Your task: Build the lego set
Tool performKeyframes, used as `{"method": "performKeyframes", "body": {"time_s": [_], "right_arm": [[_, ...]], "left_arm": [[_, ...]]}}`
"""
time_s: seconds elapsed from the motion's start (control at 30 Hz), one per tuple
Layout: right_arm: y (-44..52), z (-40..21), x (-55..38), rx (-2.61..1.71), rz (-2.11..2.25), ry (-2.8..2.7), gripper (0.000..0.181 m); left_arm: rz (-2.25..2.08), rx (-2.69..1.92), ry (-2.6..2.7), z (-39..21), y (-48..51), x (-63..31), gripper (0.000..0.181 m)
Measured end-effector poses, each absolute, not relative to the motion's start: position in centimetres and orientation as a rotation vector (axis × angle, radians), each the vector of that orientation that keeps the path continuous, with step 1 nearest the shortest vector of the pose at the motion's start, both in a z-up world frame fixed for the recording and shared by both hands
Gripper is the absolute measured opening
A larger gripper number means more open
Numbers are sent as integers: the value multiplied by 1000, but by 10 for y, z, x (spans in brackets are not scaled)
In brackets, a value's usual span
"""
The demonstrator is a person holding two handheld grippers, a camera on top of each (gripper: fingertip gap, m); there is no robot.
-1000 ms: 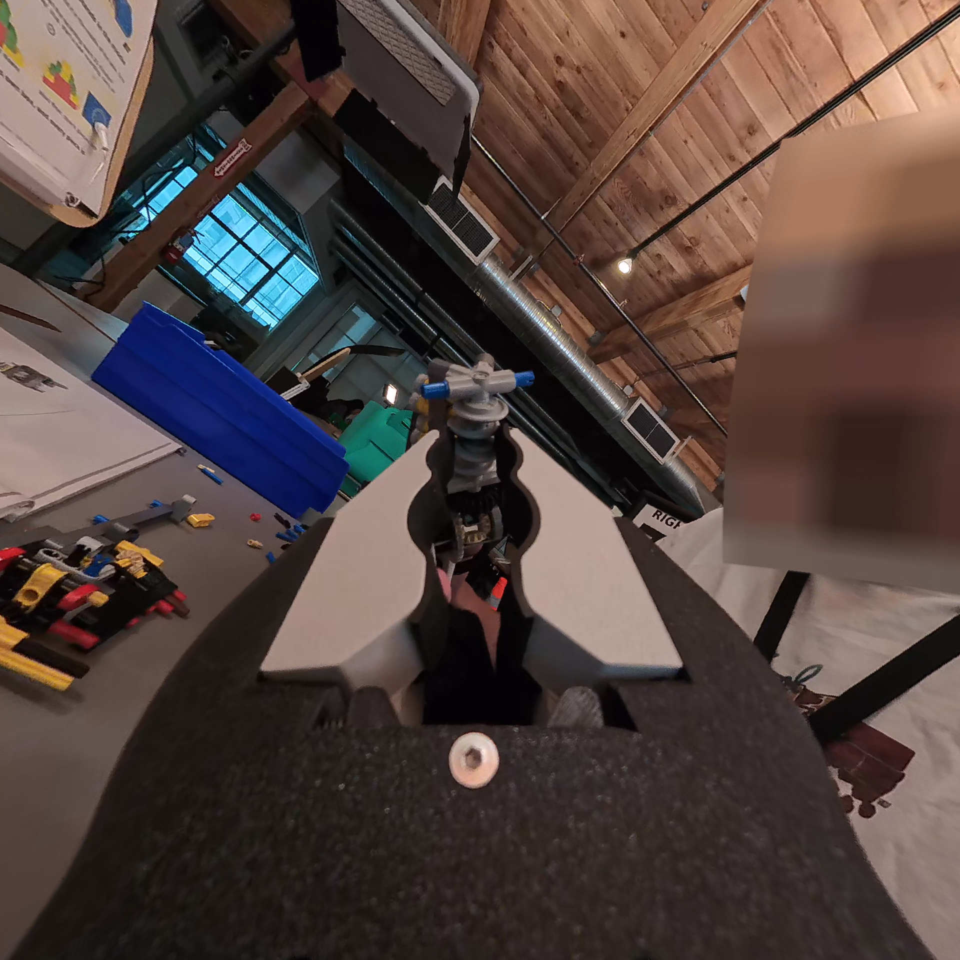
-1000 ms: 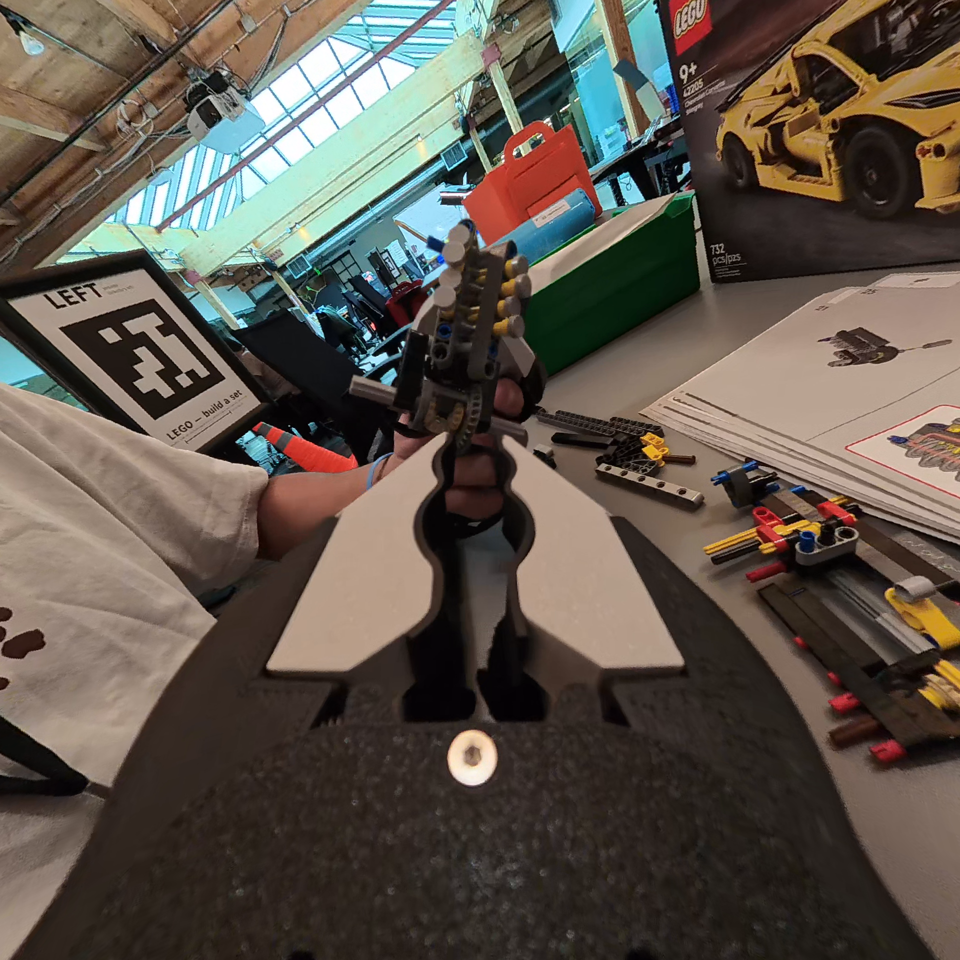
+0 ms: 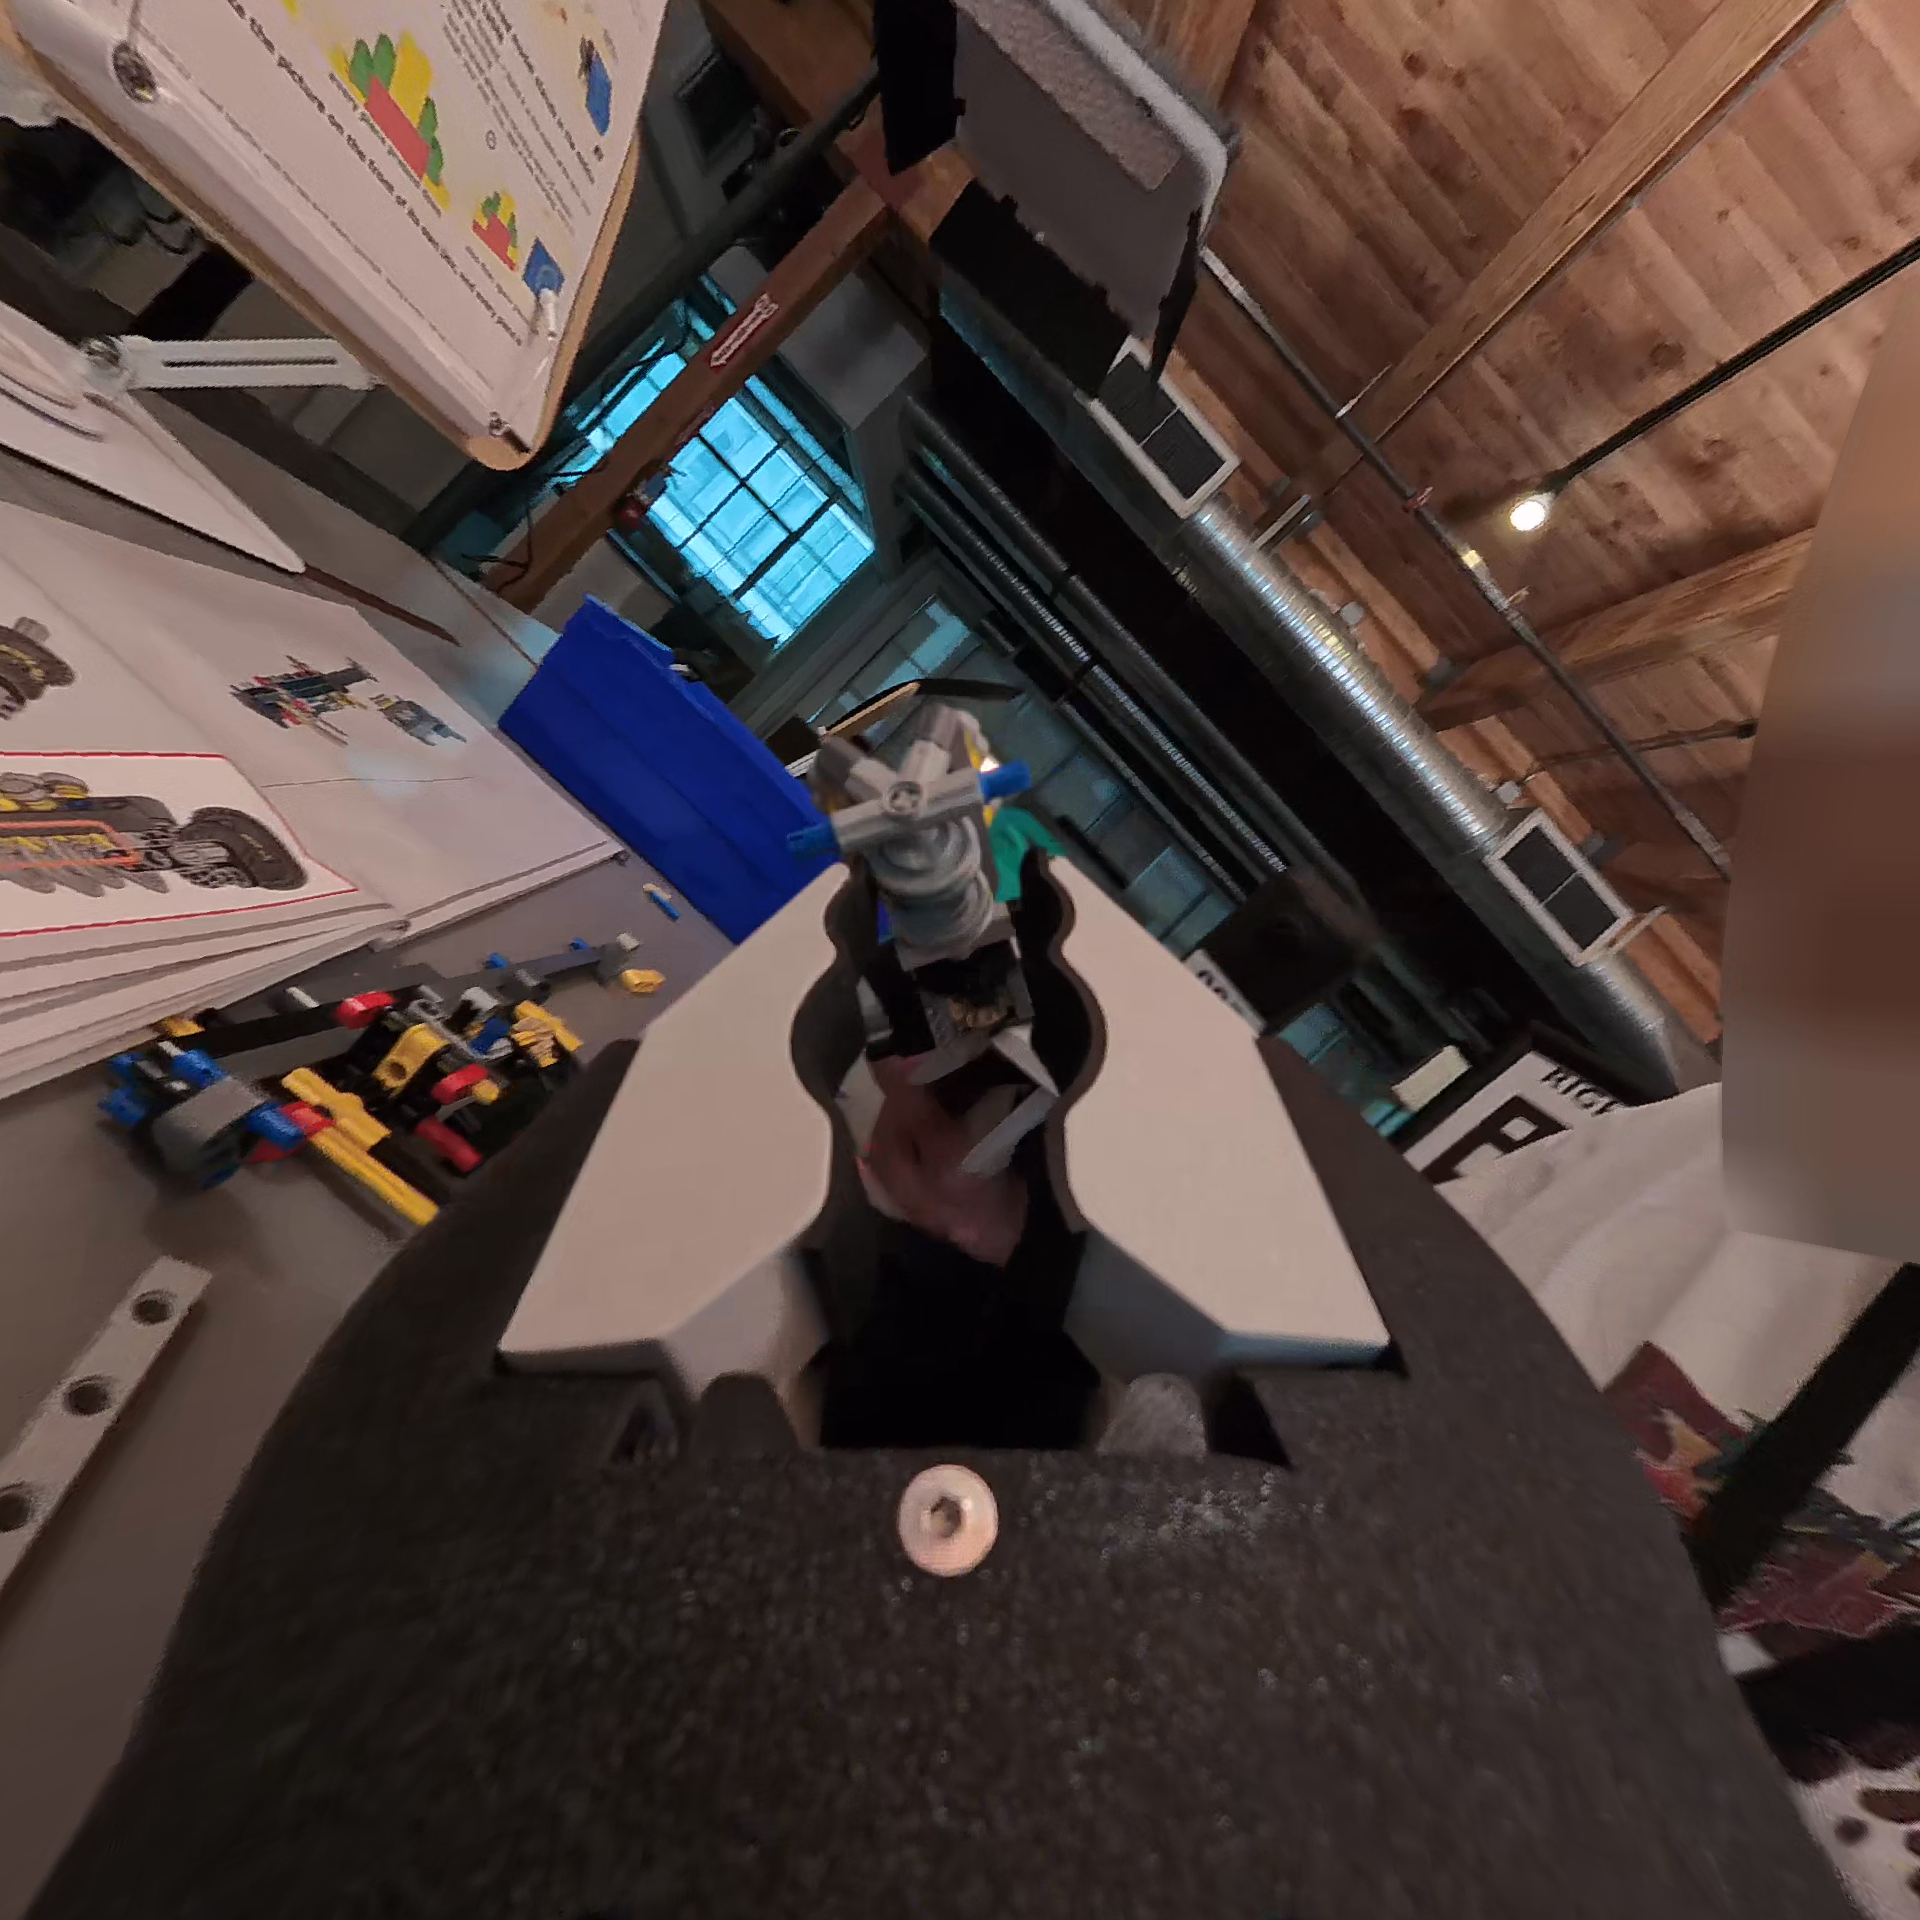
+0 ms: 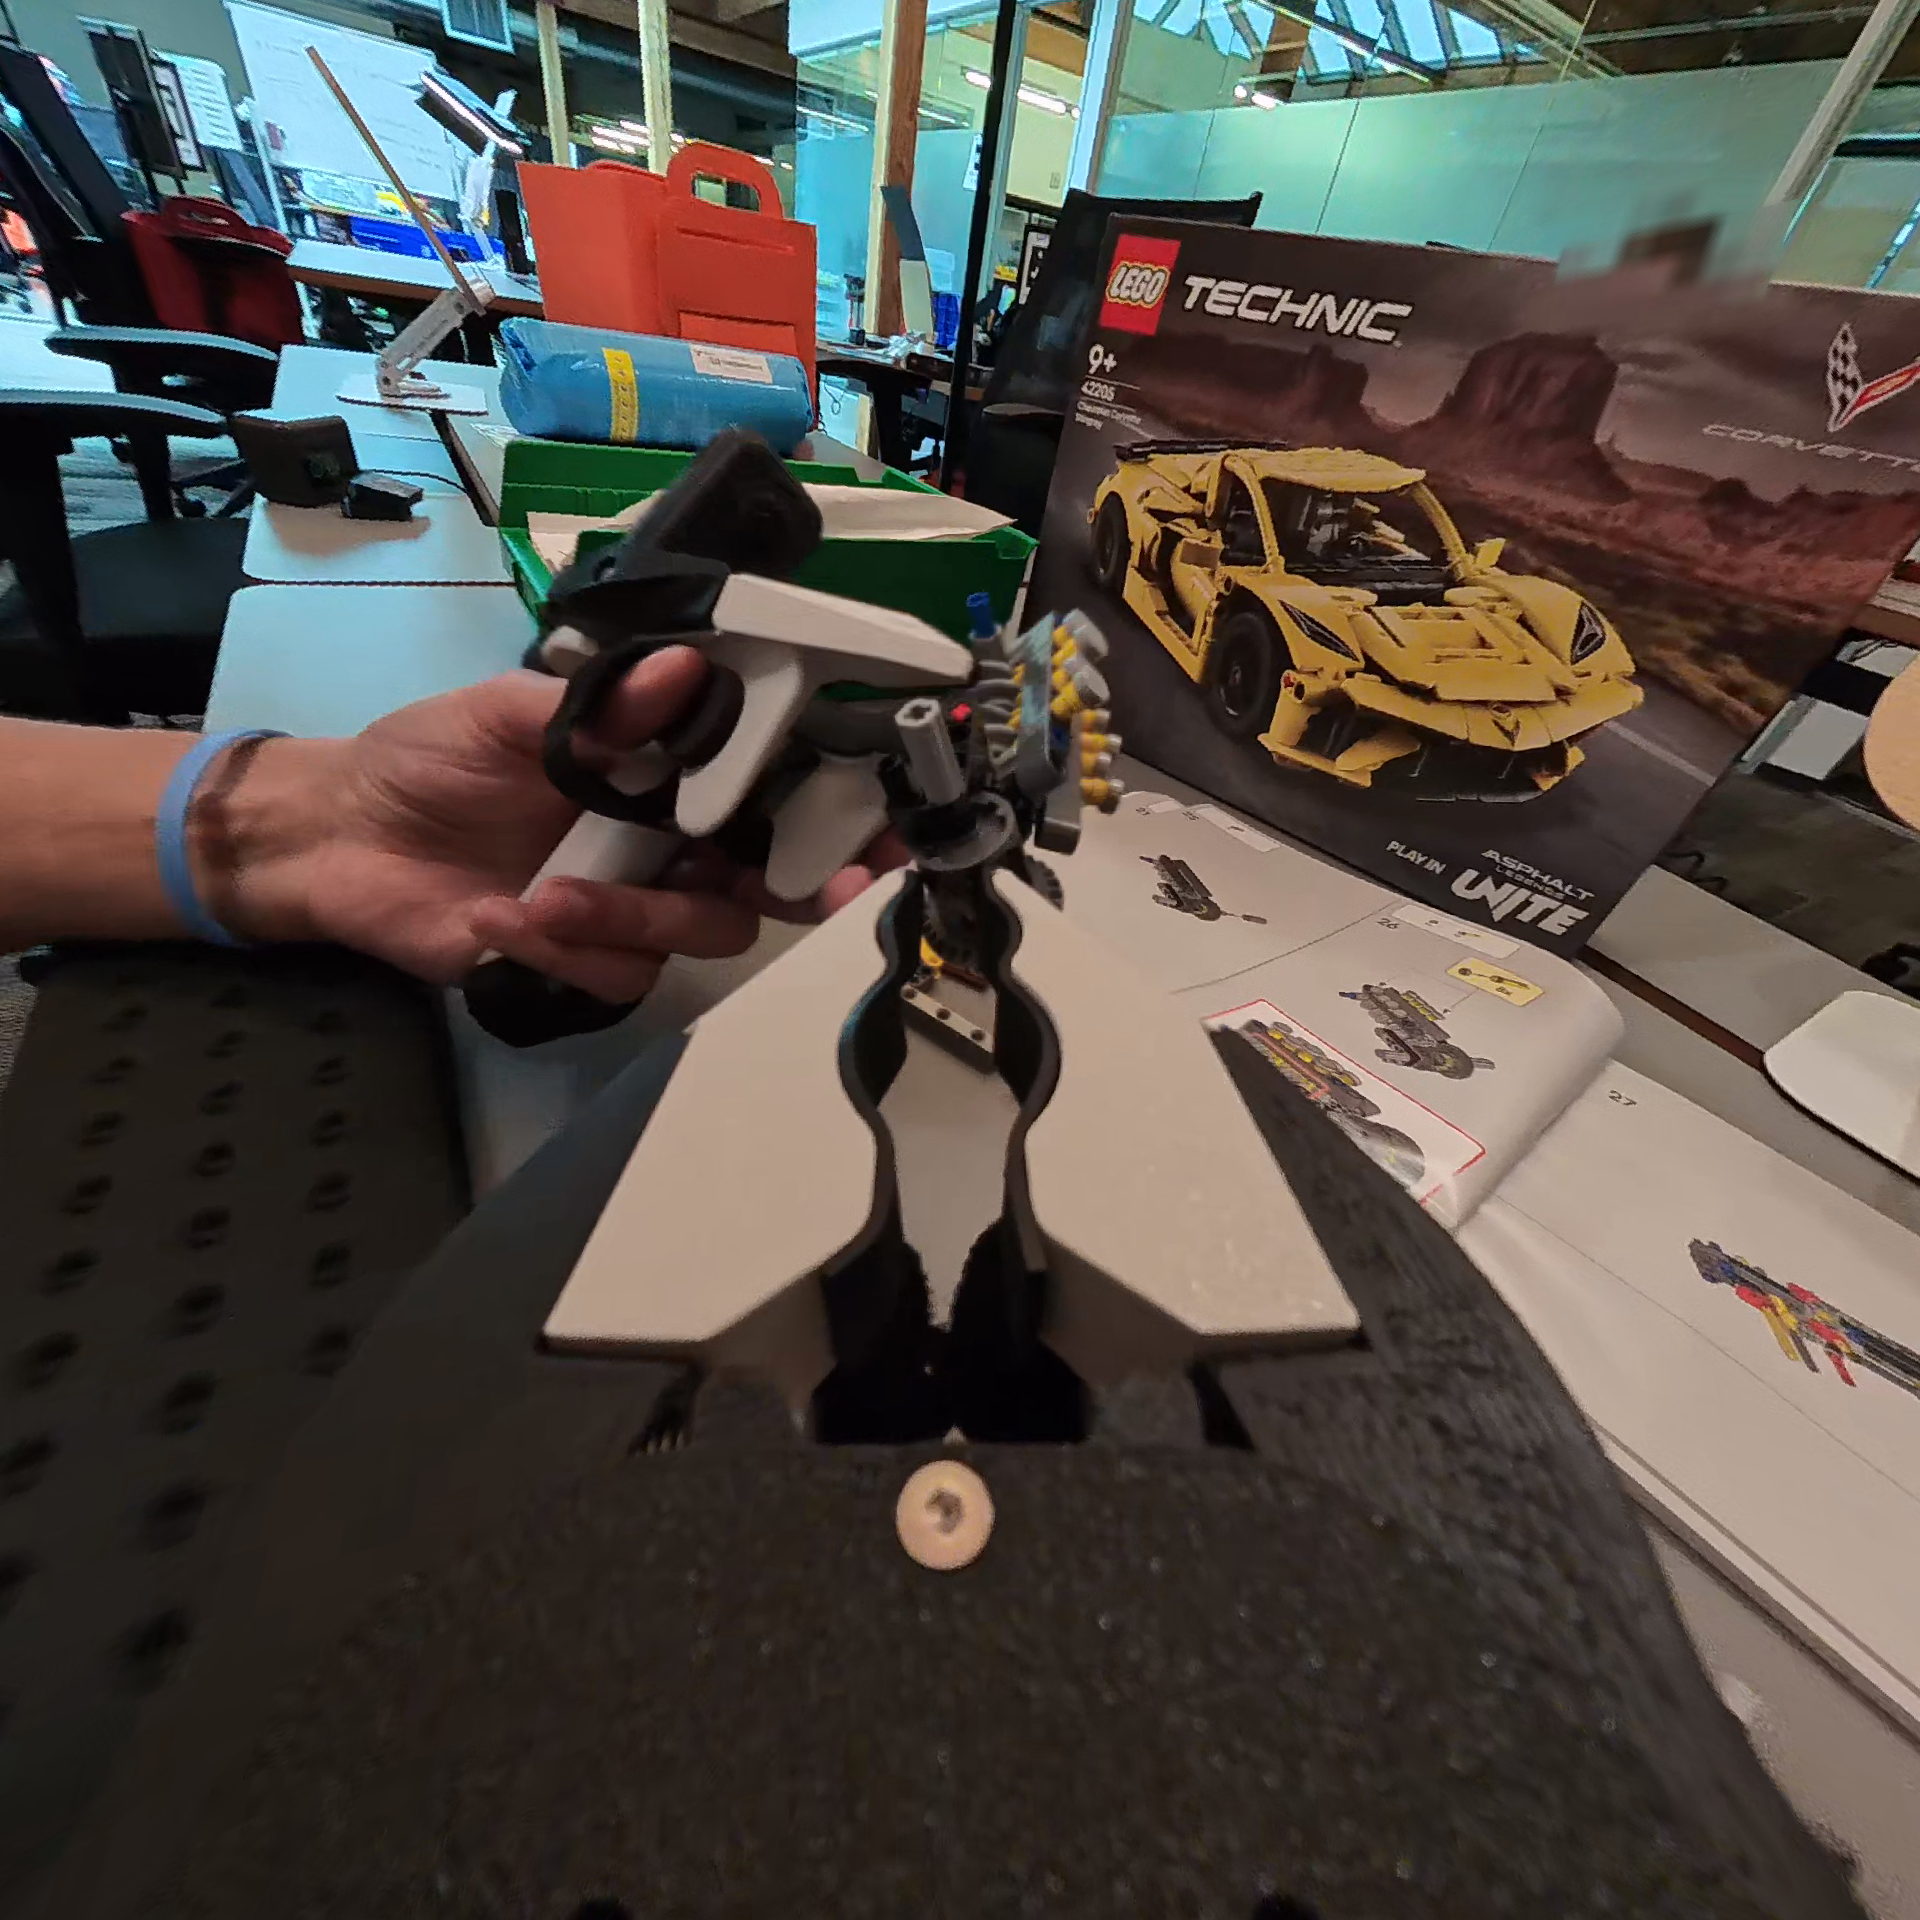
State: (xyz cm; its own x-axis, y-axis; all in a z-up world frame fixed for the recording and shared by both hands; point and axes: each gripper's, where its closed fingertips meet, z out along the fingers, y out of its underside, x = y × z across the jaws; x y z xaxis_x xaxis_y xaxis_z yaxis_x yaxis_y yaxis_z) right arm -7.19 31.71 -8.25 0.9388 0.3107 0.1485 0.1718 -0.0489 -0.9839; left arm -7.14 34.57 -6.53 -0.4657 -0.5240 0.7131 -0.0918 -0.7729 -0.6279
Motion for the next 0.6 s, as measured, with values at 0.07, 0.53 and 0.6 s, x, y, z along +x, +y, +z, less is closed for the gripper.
{"method": "performKeyframes", "body": {"time_s": [0.07,0.53,0.6], "right_arm": [[318,-86,-67,-1649,61,-380,9],[312,-89,-66,-1614,-194,-500,8],[307,-79,-67,-1560,-129,-477,8]], "left_arm": [[-2193,-1471,982,-73,343,-72,32],[-1950,-1499,1160,-90,341,-82,41],[-2080,-1470,1086,-79,344,-86,40]]}}
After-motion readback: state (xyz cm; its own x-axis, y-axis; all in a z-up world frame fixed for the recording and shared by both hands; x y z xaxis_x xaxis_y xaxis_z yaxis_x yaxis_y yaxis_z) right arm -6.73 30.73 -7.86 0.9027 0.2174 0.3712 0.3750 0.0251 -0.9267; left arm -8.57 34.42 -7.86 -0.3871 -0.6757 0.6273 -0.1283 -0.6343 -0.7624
